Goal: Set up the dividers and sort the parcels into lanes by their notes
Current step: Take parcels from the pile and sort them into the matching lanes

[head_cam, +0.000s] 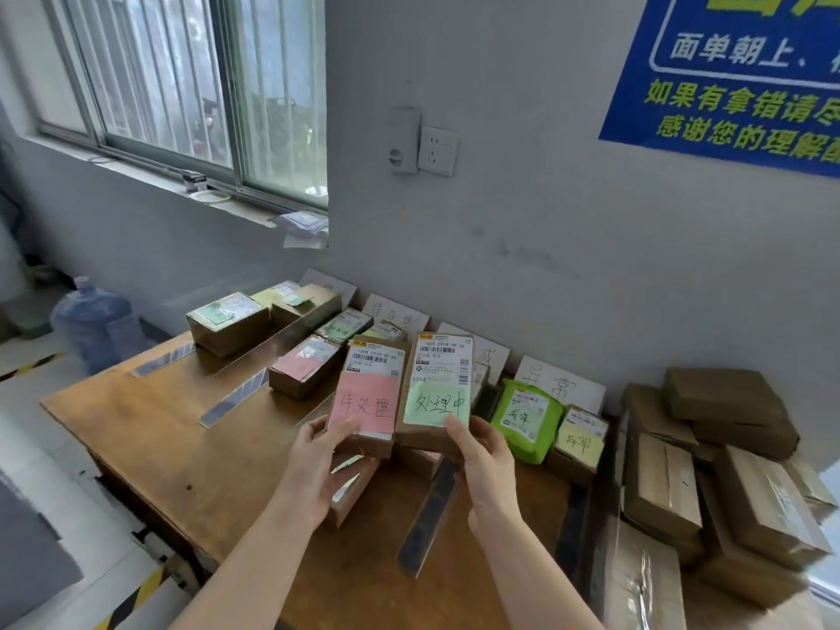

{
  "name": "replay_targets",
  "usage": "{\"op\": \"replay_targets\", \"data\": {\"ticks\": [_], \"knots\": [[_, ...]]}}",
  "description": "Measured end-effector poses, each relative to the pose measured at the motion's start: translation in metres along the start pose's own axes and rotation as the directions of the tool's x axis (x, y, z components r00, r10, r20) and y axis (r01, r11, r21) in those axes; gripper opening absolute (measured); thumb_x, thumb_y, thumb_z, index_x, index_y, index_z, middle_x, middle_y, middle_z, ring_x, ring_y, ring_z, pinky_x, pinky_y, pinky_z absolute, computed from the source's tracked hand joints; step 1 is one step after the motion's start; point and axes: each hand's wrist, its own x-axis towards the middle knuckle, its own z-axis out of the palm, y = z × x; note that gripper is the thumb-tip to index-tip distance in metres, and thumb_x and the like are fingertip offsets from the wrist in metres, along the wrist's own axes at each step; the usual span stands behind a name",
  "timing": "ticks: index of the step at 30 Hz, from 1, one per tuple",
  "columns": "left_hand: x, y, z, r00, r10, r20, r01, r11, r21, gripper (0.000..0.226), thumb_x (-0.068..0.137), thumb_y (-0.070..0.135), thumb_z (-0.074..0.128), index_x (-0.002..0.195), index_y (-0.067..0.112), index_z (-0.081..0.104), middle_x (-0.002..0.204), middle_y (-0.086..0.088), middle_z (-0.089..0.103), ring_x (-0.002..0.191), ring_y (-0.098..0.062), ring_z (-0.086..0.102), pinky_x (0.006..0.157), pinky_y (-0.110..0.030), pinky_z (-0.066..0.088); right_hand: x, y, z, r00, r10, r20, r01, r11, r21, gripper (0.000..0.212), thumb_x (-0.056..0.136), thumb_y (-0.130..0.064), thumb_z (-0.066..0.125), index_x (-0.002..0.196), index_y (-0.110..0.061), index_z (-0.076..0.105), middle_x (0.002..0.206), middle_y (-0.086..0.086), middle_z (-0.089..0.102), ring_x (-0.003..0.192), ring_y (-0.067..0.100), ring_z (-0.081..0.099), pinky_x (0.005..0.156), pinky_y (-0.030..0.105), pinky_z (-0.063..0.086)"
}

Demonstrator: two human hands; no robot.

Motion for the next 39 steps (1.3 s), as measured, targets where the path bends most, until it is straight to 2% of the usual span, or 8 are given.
{"op": "replay_targets", "data": {"ticks": [4,10,15,19,25,28,32,39], "knots": [[0.013,0.017,-0.012,0.999,0.039,-0.037,-0.038,0.999,0.022,0.050,0.085,0.020,0.073,0.128,0.014,0.048,0.111,-0.016,0.070,0.100,-0.033,0.070,0.090,-0.052,0.056,0.017,0.001,0.026,0.998,0.007,0.059,-0.007,1.000,-0.004,0.053,0.079,-0.036,0.079,0.125,-0.021,0.057,0.111,0.001,0.071,0.102,0.019,0.067,0.097,0.041,0.052],[0.035,0.042,-0.036,0.999,0.012,-0.033,-0.013,0.999,-0.036,0.044,0.084,0.014,0.071,0.123,0.011,0.050,0.102,-0.019,0.073,0.091,-0.035,0.073,0.090,-0.052,0.056,0.032,0.011,0.065,0.996,0.034,0.077,-0.033,0.999,-0.013,0.063,0.074,-0.043,0.081,0.128,-0.024,0.055,0.117,0.003,0.068,0.105,0.022,0.067,0.098,0.045,0.052],[0.067,0.065,-0.059,1.000,0.011,-0.016,-0.011,1.000,-0.009,0.048,0.081,0.017,0.073,0.122,0.009,0.050,0.105,-0.020,0.071,0.095,-0.034,0.071,0.089,-0.052,0.056,0.043,0.012,0.105,0.998,0.029,0.049,-0.028,0.999,-0.022,0.052,0.084,-0.034,0.074,0.130,-0.020,0.053,0.110,0.000,0.068,0.091,0.010,0.064,0.065,0.023,0.047],[0.105,0.086,-0.081,0.999,-0.014,0.031,0.013,0.999,0.030,0.042,0.086,0.017,0.072,0.121,0.009,0.052,0.106,-0.018,0.072,0.095,-0.032,0.072,0.092,-0.053,0.055,0.049,0.014,0.143,0.999,0.045,-0.010,-0.045,0.999,-0.008,0.037,0.086,-0.027,0.073,0.117,-0.024,0.053,0.095,-0.003,0.067,0.077,0.008,0.066,0.053,0.017,0.048],[0.154,0.110,-0.104,0.992,-0.089,0.091,0.081,0.993,0.088,0.036,0.091,0.013,0.066,0.124,0.009,0.050,0.111,-0.016,0.069,0.096,-0.028,0.069,0.084,-0.047,0.058,0.063,0.029,0.192,0.990,0.072,-0.124,-0.066,0.996,0.056,0.044,0.078,-0.032,0.080,0.115,-0.026,0.057,0.106,0.006,0.070,0.096,0.027,0.071,0.089,0.051,0.057],[0.173,0.111,-0.110,0.981,-0.156,0.113,0.143,0.983,0.118,0.046,0.089,0.010,0.069,0.131,0.007,0.050,0.115,-0.017,0.067,0.097,-0.027,0.069,0.074,-0.043,0.062,0.066,0.034,0.206,0.975,0.074,-0.211,-0.066,0.997,0.042,0.052,0.072,-0.041,0.082,0.116,-0.029,0.058,0.112,0.004,0.069,0.105,0.027,0.067,0.096,0.054,0.052],[0.191,0.104,-0.110,0.967,-0.220,0.128,0.200,0.968,0.151,0.048,0.085,0.007,0.073,0.129,0.006,0.052,0.115,-0.018,0.063,0.092,-0.025,0.067,0.084,-0.049,0.058,0.071,0.040,0.209,0.948,0.097,-0.304,-0.075,0.994,0.085,0.047,0.071,-0.039,0.083,0.111,-0.031,0.060,0.110,0.004,0.071,0.106,0.029,0.067,0.097,0.055,0.051],[0.220,0.080,-0.102,0.963,-0.263,0.062,0.241,0.939,0.244,0.044,0.082,0.010,0.076,0.120,0.008,0.054,0.115,-0.018,0.062,0.103,-0.029,0.065,0.083,-0.049,0.059,0.085,0.046,0.202,0.926,0.128,-0.355,-0.107,0.991,0.078,0.071,0.046,-0.058,0.084,0.108,-0.037,0.057,0.115,0.004,0.069,0.108,0.029,0.066,0.096,0.054,0.052]]}}
